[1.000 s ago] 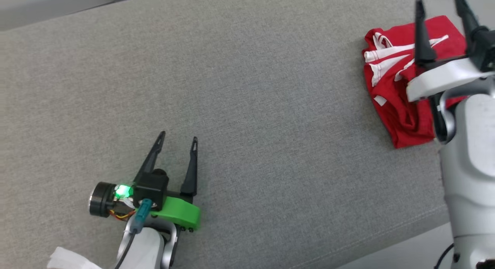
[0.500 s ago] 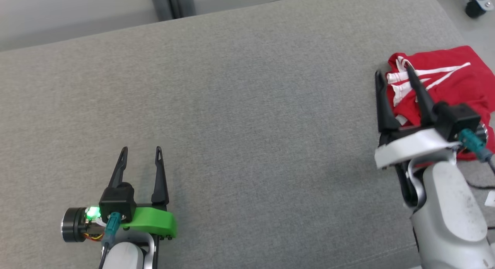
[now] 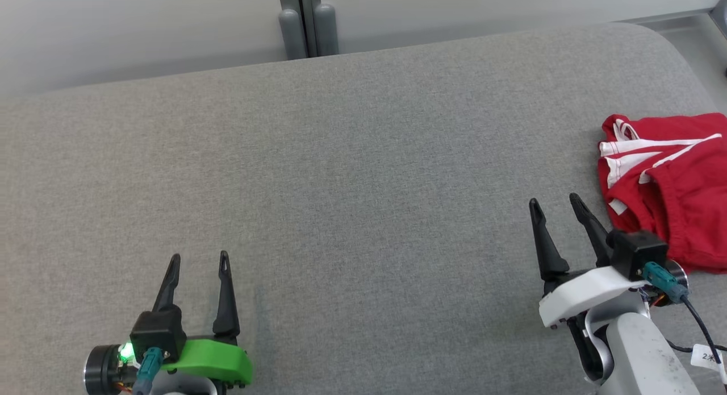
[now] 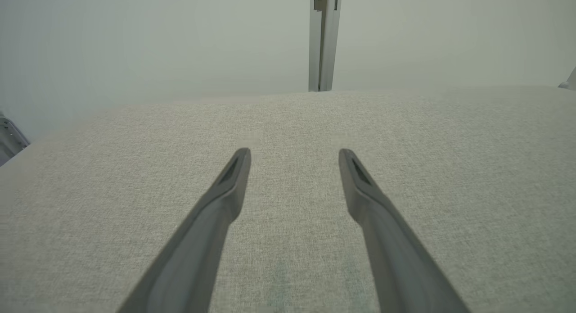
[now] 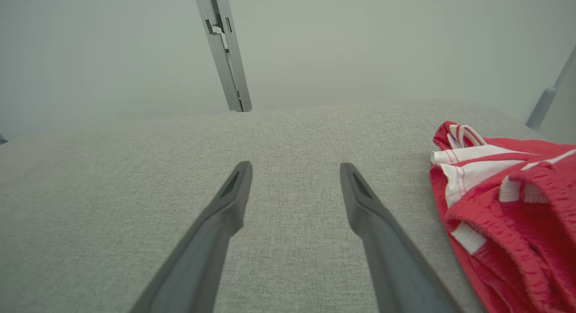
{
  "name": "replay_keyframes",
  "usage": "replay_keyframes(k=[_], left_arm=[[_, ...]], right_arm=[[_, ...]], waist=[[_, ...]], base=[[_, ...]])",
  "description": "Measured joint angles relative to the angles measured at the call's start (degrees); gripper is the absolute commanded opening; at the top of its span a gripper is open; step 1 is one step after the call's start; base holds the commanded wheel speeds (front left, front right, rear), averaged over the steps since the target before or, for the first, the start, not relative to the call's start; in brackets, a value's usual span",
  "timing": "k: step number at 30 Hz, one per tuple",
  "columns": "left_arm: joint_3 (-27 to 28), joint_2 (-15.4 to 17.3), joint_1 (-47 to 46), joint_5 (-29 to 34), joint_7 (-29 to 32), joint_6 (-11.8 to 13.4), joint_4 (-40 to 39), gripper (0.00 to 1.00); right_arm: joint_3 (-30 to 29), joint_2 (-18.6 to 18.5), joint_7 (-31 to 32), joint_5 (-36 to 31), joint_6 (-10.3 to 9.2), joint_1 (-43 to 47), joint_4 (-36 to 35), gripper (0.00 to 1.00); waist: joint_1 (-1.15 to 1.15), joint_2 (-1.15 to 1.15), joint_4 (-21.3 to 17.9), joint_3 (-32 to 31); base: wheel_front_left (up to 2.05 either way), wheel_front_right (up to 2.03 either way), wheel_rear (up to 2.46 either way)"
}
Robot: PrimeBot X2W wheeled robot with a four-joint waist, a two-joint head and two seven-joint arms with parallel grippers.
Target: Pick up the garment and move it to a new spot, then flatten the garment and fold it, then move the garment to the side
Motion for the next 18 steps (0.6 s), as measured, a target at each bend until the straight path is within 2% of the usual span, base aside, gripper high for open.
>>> replay_keyframes(k=[17, 18], left_arm=[[1.40, -0.01, 6.08, -1.65, 0.00, -1.41, 0.53, 1.00], [1.45, -0.01, 6.25, -1.98, 0.01, -1.63, 0.62, 0.00]], right_arm=[[1.33, 0.01, 0.00, 1.58, 0.00, 7.06, 0.34, 1.00], [1.35, 0.04, 0.00, 1.62, 0.00, 7.31, 0.53, 0.00]], waist=[[0.00, 0.00, 3.00, -6.42], [0.00, 0.00, 3.05, -6.62]], base=[[0.00, 0.00, 0.00], [0.00, 0.00, 0.00]])
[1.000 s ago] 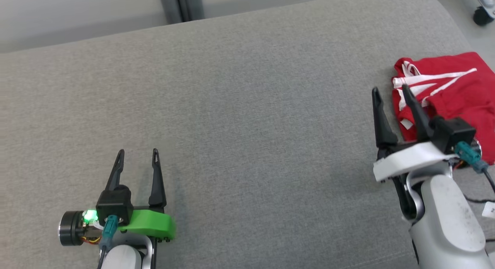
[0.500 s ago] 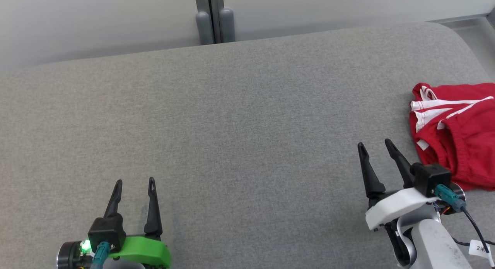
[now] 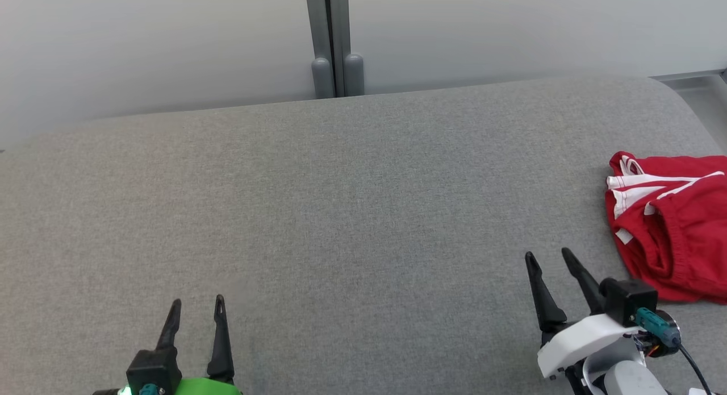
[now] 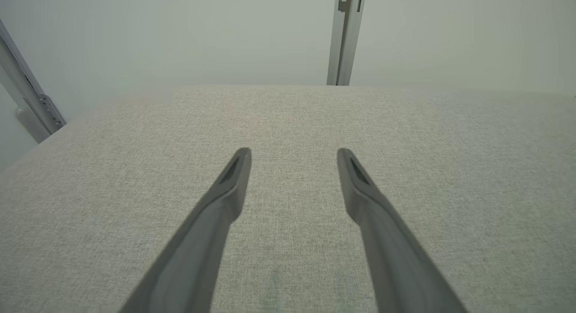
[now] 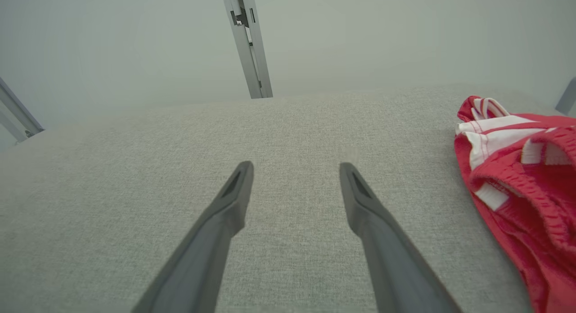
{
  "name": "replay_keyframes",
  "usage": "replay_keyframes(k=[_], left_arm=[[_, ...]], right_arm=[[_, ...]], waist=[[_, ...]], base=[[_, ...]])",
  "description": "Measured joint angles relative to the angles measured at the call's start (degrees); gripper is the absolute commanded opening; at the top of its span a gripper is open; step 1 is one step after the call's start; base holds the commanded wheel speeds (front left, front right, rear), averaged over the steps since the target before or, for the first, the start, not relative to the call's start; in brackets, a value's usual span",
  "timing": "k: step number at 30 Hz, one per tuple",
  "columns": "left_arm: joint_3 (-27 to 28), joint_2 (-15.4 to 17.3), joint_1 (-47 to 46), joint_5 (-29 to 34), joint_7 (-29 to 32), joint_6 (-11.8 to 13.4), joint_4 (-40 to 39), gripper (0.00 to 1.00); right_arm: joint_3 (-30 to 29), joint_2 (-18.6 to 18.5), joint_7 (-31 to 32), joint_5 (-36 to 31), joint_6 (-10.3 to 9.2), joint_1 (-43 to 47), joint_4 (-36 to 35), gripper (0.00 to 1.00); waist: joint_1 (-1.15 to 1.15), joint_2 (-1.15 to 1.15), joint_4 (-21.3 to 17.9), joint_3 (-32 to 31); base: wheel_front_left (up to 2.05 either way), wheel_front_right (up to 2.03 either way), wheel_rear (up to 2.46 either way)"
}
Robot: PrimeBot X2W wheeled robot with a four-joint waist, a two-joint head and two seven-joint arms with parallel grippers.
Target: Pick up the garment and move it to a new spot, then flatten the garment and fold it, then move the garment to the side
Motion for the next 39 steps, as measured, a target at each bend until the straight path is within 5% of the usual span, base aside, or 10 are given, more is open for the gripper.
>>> replay_keyframes(k=[6, 39], left_arm=[[-0.11, -0.29, 0.23, -0.73, 0.56, -0.03, 2.74, 0.00], [4.13, -0.30, -2.59, -32.84, 8.79, -2.18, 2.13, 0.00]], right_arm=[[0.04, 0.47, 0.51, 0.52, 0.00, 1.87, 2.56, 0.00], [-3.28, 0.42, 8.62, 31.73, 0.00, 1.97, -0.93, 0.00]], waist=[[0.00, 0.00, 0.00, -0.06], [0.00, 0.00, -0.01, -0.42]], base=[[0.00, 0.00, 0.00], [0.00, 0.00, 0.00]])
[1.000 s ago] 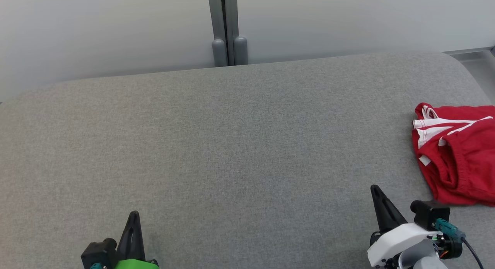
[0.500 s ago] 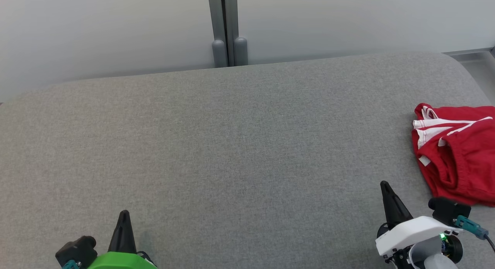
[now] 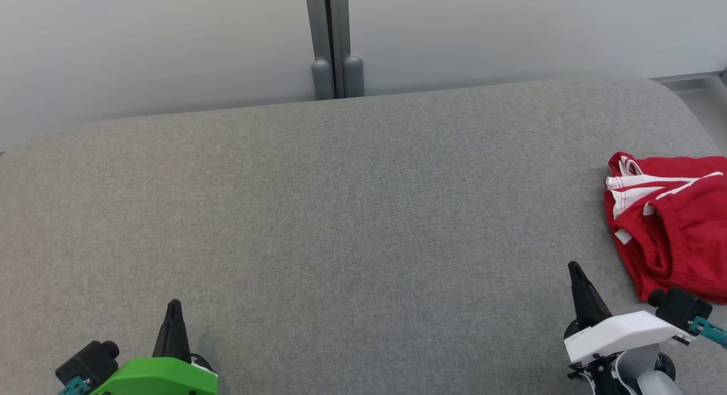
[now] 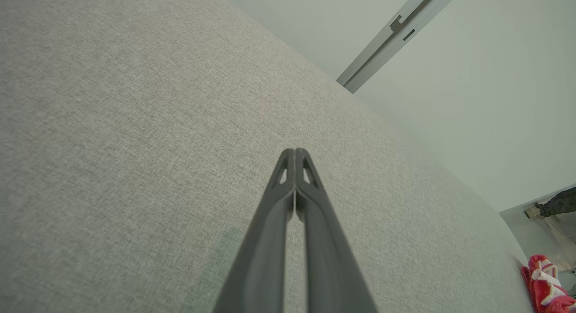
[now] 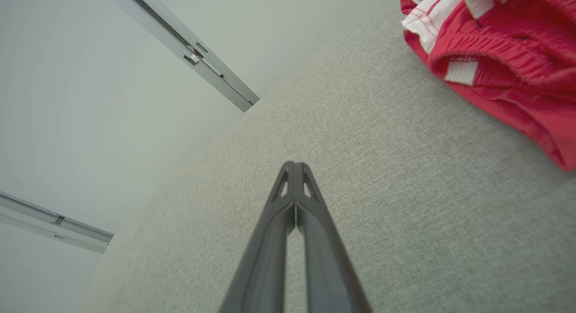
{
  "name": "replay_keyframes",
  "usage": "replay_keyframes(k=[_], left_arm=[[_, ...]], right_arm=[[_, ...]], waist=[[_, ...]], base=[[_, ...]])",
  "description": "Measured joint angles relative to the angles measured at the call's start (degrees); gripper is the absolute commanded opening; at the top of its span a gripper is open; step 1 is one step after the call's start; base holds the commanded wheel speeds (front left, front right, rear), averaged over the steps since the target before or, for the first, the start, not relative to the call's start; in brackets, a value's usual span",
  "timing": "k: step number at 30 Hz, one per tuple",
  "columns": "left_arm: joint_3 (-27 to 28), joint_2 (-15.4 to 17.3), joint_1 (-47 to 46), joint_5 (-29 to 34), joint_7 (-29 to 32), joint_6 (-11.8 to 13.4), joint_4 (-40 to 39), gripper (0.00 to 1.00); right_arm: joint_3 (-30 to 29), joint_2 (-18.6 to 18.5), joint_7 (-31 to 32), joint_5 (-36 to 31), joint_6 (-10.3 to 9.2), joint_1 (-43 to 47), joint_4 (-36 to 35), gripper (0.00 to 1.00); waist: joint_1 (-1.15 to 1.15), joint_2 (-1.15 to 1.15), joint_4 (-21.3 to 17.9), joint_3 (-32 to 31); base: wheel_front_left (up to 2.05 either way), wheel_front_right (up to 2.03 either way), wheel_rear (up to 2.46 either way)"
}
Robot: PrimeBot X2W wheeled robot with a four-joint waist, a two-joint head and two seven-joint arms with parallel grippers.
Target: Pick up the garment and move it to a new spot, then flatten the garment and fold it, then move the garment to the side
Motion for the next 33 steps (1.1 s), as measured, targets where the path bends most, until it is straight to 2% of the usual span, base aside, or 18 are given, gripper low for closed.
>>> replay_keyframes(k=[33], left_arm=[[3.03, 0.02, -2.81, -22.78, 5.77, -1.96, -0.70, 0.00]], right_arm=[[-2.37, -0.14, 5.95, 22.06, -0.01, -0.12, -2.74, 0.00]], waist=[[0.00, 0.00, -0.01, -0.36]], base=[[0.00, 0.00, 0.00]])
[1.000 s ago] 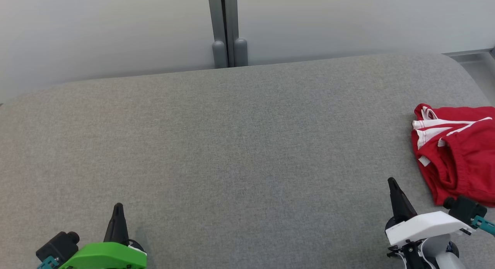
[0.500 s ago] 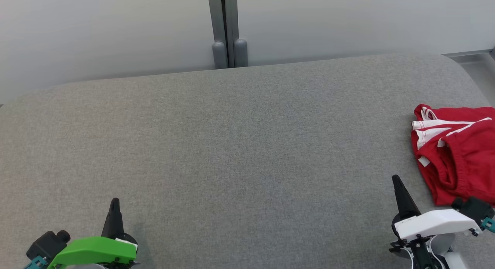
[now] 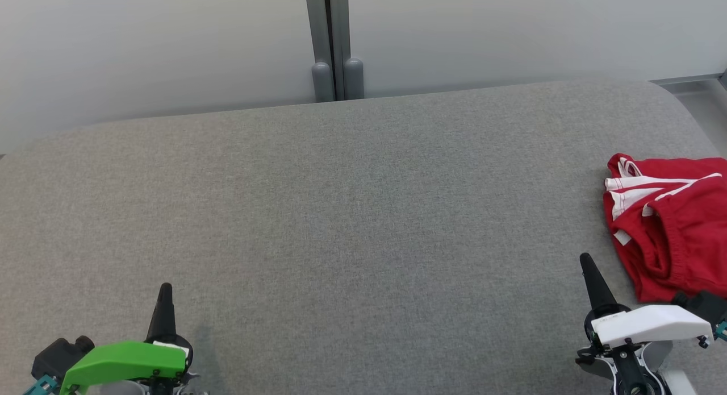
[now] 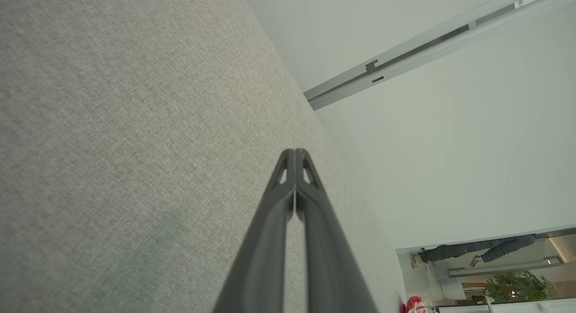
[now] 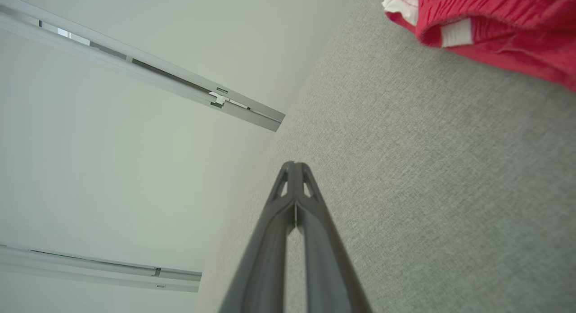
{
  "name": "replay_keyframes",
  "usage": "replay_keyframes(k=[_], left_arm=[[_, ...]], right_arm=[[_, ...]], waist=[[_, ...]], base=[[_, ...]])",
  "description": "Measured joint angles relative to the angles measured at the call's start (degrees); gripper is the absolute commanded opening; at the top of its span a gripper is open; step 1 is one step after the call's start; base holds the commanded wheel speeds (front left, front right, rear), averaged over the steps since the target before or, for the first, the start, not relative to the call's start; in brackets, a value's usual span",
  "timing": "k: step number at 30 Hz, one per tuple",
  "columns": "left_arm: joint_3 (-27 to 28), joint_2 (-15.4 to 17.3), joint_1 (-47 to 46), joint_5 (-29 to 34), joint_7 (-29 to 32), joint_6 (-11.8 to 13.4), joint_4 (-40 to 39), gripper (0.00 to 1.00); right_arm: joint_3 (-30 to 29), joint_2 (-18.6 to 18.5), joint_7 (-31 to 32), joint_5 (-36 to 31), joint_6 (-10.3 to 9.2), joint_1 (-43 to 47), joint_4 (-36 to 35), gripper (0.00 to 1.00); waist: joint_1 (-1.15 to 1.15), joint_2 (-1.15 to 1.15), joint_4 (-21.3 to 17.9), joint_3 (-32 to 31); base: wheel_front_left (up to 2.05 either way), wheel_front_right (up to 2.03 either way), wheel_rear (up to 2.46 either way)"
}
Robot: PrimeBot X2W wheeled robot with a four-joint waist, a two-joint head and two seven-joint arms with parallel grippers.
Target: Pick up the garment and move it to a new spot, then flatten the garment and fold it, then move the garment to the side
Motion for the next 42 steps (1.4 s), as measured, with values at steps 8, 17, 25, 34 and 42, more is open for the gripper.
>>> replay_keyframes(k=[8, 17, 25, 34, 42], left_arm=[[0.63, 0.01, -0.82, -4.46, 1.21, -0.45, -0.16, 0.00], [1.19, 0.02, -1.38, -9.35, 2.44, -0.90, -0.25, 0.00], [1.75, 0.03, -2.02, -13.24, 3.44, -1.04, -0.40, 0.00], [2.36, 0.05, -2.35, -17.42, 4.49, -1.47, -0.51, 0.00], [2.76, 0.07, -2.88, -20.76, 5.33, -1.72, -0.66, 0.00]], right_arm=[[-0.51, -0.03, 1.09, 4.26, 0.00, -0.05, -0.48, 0.00], [-1.03, -0.08, 2.40, 9.02, 0.00, -0.19, -1.08, 0.00], [-1.43, -0.10, 3.34, 12.76, 0.00, -0.20, -1.55, 0.00], [-1.83, -0.12, 4.47, 16.77, 0.00, -0.27, -2.05, 0.00], [-2.22, -0.15, 5.32, 20.05, 0.00, -0.40, -2.44, 0.00]], waist=[[0.00, 0.00, 0.00, -0.08], [0.00, 0.00, 0.00, -0.18], [0.00, 0.00, -0.01, -0.27], [0.00, 0.00, -0.01, -0.37], [0.00, 0.00, -0.01, -0.46]], base=[[0.00, 0.00, 0.00], [0.00, 0.00, 0.00], [0.00, 0.00, 0.00], [0.00, 0.00, 0.00], [0.00, 0.00, 0.00]])
